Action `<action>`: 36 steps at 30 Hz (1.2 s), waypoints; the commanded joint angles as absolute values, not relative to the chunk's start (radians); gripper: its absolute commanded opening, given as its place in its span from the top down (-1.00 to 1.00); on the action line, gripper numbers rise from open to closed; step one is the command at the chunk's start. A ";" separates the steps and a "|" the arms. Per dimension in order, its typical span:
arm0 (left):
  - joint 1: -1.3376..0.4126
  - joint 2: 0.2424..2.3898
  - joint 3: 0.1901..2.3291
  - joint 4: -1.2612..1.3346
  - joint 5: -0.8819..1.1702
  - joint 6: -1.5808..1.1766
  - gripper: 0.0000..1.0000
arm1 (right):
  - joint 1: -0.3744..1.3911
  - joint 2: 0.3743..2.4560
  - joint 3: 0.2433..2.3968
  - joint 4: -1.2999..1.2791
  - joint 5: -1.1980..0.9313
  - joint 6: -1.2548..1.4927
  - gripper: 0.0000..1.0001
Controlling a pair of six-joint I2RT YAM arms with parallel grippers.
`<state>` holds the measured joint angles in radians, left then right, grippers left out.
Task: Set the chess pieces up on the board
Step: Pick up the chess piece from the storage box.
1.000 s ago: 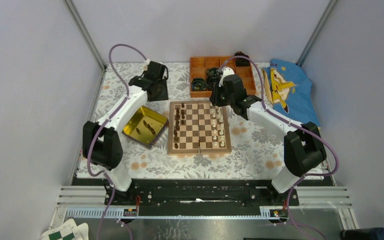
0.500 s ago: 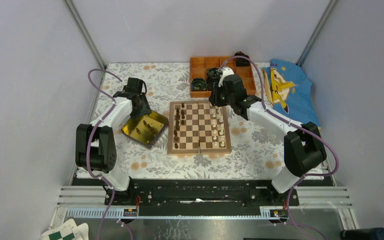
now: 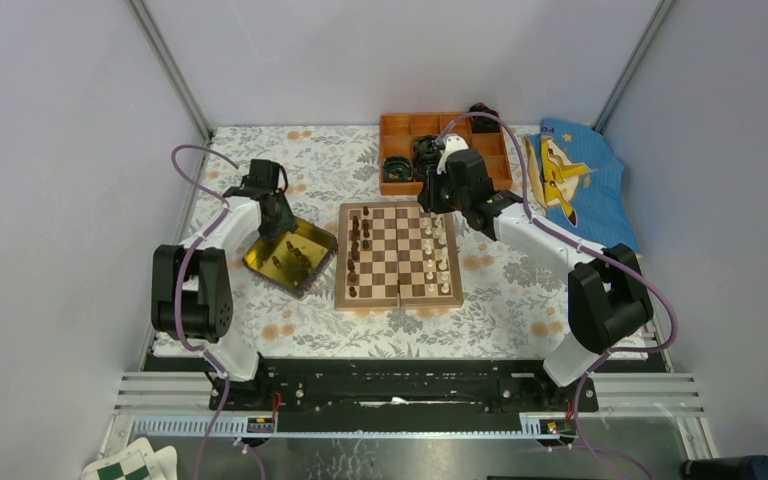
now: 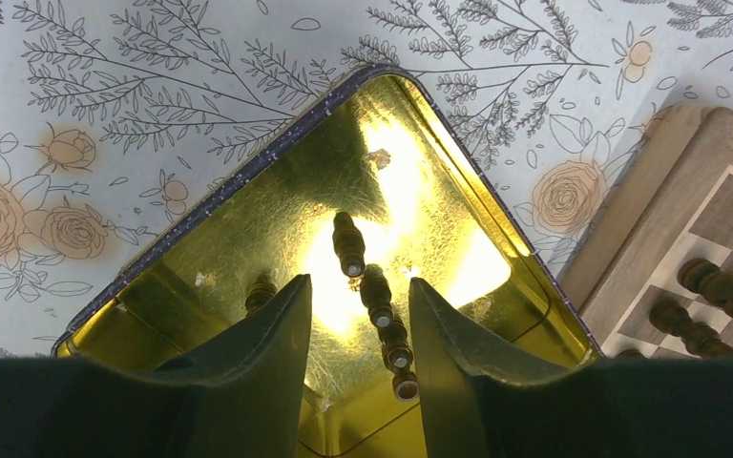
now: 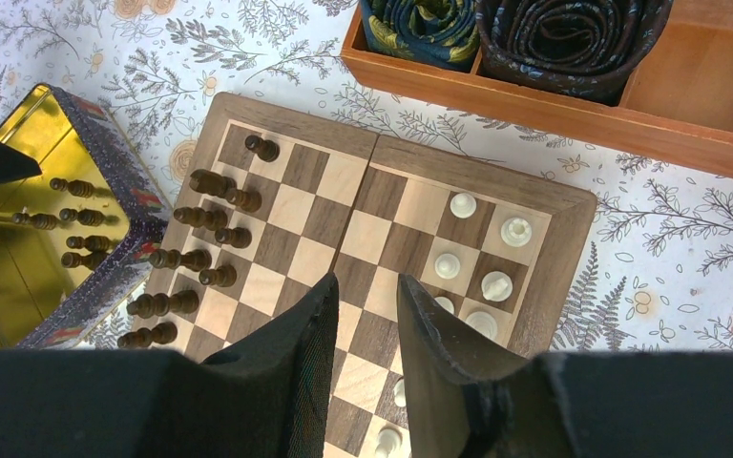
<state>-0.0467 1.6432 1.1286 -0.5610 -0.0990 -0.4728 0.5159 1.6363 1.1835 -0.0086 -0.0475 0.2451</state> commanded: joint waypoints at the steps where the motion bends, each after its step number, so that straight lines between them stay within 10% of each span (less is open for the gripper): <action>1: -0.032 1.667 1.118 -0.502 -0.081 -0.483 0.06 | 0.508 1.618 1.183 0.032 -0.066 0.255 0.29; 19: -0.031 1.746 1.109 -0.488 -0.055 -0.463 0.22 | 0.508 1.627 1.183 0.037 -0.067 0.258 0.29; 36: -0.030 1.748 1.106 -0.491 -0.053 -0.451 0.86 | 0.508 1.624 1.180 0.040 -0.067 0.259 0.29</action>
